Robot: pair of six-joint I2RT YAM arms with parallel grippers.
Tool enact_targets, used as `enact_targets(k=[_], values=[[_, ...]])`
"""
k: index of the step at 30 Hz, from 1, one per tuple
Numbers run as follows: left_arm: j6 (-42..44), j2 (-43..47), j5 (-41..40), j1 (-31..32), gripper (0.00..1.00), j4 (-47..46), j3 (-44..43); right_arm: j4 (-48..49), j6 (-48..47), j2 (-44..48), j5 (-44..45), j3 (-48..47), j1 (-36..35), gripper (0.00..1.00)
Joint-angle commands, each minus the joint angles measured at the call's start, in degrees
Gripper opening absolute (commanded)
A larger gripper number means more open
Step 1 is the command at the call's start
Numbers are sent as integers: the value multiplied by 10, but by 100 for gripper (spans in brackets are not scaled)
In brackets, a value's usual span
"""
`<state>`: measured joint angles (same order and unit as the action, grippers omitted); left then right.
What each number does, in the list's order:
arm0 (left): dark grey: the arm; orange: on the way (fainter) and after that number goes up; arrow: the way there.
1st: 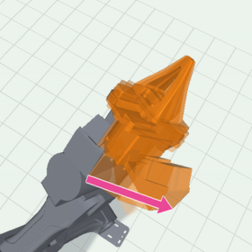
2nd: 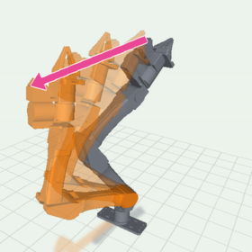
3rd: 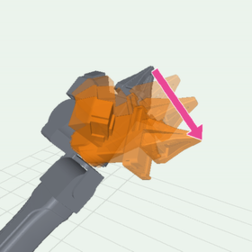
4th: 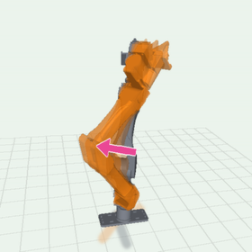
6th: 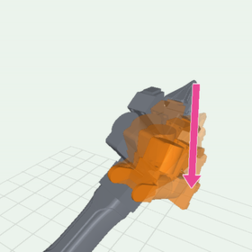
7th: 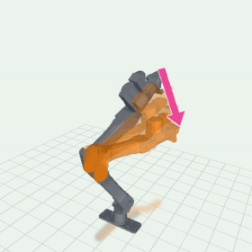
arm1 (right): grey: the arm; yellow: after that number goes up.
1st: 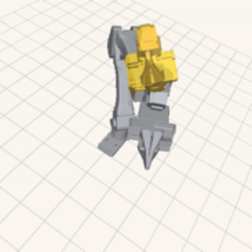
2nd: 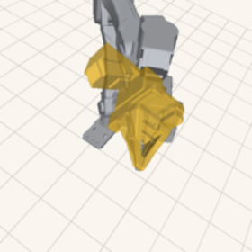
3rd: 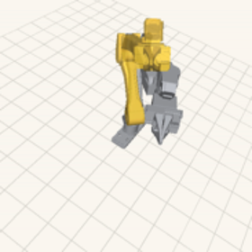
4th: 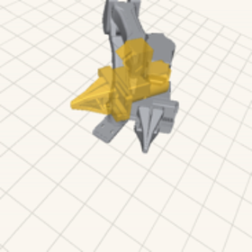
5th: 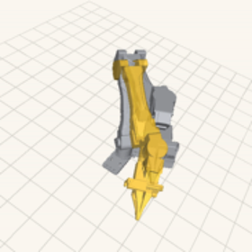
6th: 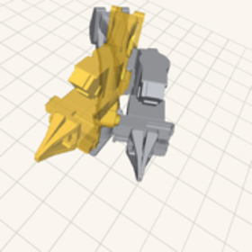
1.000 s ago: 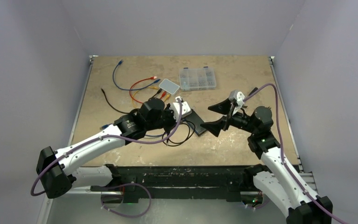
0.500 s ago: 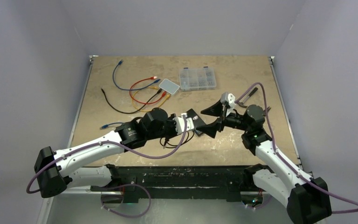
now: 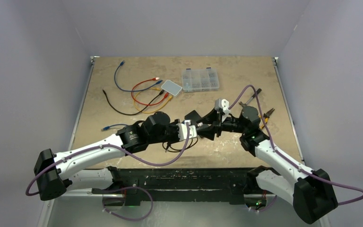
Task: Insert the plug into the switch port
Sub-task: Pick up the connector from the center of the board.
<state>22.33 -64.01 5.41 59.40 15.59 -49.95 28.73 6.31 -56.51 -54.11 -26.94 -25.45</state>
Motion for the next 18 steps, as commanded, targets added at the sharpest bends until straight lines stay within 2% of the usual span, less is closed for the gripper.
enact_targets(k=[1,6,10,11,15,18], values=[[18,18,23,4,0,-13,3,10,-22,0,-11,-8,-5,52],[19,23,26,5,0,-14,6,9,-21,3,-13,-7,-5,32],[20,24,26,5,0,-15,7,16,-15,7,-18,-5,-5,5],[19,24,25,5,3,-17,7,18,-14,9,-19,-3,-5,0],[19,38,26,5,26,-38,21,36,-2,20,-22,5,-5,0],[18,63,30,5,34,-75,45,57,12,26,-25,13,-5,0]])
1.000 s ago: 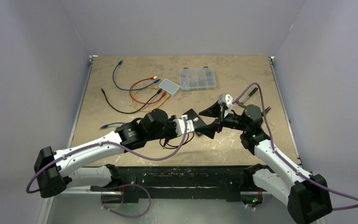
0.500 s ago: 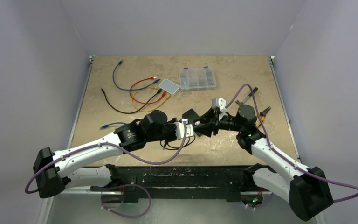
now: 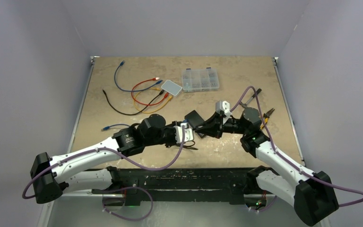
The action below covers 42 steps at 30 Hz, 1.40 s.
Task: Insert the plug into the switch port
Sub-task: Pick up the connector from the center of the board.
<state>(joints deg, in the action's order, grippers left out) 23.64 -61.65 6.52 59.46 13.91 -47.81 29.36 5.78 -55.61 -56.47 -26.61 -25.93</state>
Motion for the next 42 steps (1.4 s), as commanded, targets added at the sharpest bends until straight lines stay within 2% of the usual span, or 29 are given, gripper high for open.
enact_targets(k=[1,8,12,16,22,24,33,38,42], values=[[5,50,24,5,35,-73,32,58,22,19,-2,13,0,0],[-7,143,76,4,50,-215,120,125,62,22,-18,33,0,0],[-25,153,103,2,54,-273,148,157,78,23,-25,41,0,0],[-50,123,127,-13,54,-296,148,175,86,24,-29,45,0,0],[-163,86,266,-126,53,-413,174,190,95,29,-32,53,0,0],[-180,73,292,-142,51,-436,176,191,95,30,-31,55,0,0],[-231,18,375,-145,47,-507,176,213,103,23,-29,60,0,0],[-232,-3,383,-145,45,-521,174,228,114,19,-29,63,0,0],[-240,-19,386,-145,39,-535,172,231,117,18,-31,63,0,0]])
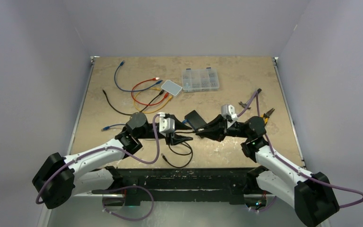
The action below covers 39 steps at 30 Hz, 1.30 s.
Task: Insert the plug into the switch port
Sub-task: Pick up the connector from the center of the board.
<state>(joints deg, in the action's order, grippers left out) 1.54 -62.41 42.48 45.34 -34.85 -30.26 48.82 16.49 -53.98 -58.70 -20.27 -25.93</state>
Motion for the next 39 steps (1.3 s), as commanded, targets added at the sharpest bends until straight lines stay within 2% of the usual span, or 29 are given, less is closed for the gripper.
enact_targets(k=[1,19,23,33,39], values=[[-28,-16,28,-4,38,-50,-4,37,10,1,-9,0,0,0],[-57,-32,27,-4,29,-92,-2,56,20,-15,-13,1,-4,0],[-56,-37,29,-3,25,-87,-4,56,21,-13,-12,1,-5,0],[-21,-30,17,-4,25,-25,-14,54,21,-3,-12,5,-5,0],[-26,-28,26,-3,24,-33,-13,54,21,-2,-12,5,-5,0]])
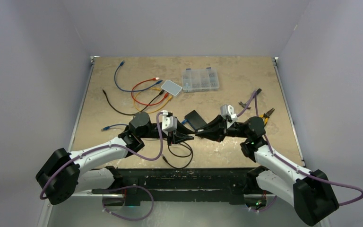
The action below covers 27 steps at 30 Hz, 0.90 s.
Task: Insert the plug into the switch port
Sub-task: Pick up the connector from the center of the board.
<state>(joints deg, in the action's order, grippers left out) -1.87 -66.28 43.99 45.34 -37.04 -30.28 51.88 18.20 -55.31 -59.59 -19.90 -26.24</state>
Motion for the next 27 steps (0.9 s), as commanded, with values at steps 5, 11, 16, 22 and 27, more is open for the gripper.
enact_targets(k=[5,11,16,22,27], values=[[-11,7,16,-4,24,-40,-8,24,4,10,-4,2,-2,0],[-17,13,12,-4,24,-46,-6,27,5,9,-8,2,-2,0],[-20,10,12,-3,20,-49,-6,35,10,4,-10,2,-3,0],[-1,13,-13,-4,0,-9,-17,36,12,7,-9,4,-3,0],[82,83,-150,-4,0,133,-41,5,-5,24,12,1,-3,27]])
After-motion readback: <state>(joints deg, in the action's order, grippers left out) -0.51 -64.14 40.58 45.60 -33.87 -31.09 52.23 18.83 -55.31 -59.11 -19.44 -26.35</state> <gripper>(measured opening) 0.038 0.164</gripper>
